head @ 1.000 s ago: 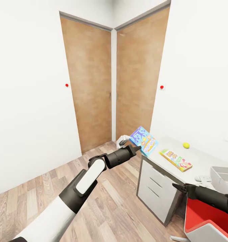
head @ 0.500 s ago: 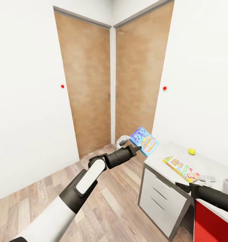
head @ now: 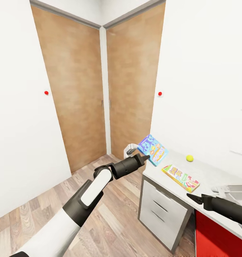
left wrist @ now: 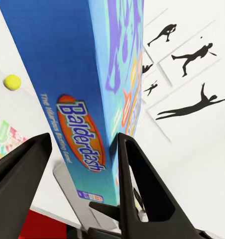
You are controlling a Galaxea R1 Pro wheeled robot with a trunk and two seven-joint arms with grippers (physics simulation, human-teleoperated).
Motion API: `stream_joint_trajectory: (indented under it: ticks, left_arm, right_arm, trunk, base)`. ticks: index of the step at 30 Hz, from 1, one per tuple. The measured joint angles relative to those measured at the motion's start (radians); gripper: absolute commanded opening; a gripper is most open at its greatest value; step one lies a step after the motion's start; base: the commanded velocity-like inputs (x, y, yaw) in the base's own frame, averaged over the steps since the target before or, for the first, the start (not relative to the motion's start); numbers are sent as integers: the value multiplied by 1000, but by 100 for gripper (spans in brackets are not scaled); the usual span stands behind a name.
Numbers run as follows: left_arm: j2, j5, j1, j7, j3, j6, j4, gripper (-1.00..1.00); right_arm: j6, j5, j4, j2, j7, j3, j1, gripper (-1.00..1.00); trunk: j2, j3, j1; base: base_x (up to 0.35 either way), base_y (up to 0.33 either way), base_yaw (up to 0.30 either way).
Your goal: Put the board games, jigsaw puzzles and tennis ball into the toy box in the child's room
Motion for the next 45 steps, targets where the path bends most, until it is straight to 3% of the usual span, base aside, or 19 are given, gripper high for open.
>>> stream_joint_trajectory:
  ticks: [4, 10, 19, 45]
  left_arm:
    - [0, 0, 0, 0, -1, -1, 0, -100]
    - [0, 0, 0, 1, -1, -1, 0, -100]
    - [0, -1, 0, 3, -1, -1, 0, -100]
    - [0, 1, 0, 0, -3, -1, 0, -100]
  right_arm:
    - [1, 0, 0, -1, 6, -6, 0, 100]
    - [0, 0, 0, -5, 91, -35, 0, 100]
    - [-1, 0, 0, -5, 153, -57, 0, 100]
    - [0, 0, 0, -5, 170, -85, -1, 100]
  trunk:
    - [0, 0, 0]
    - [0, 0, 0]
    - [0, 0, 0]
    - [0, 0, 0]
  base:
    - [7, 1, -281]
    - [2, 0, -282]
    - [1, 0, -283]
    - [60, 95, -283]
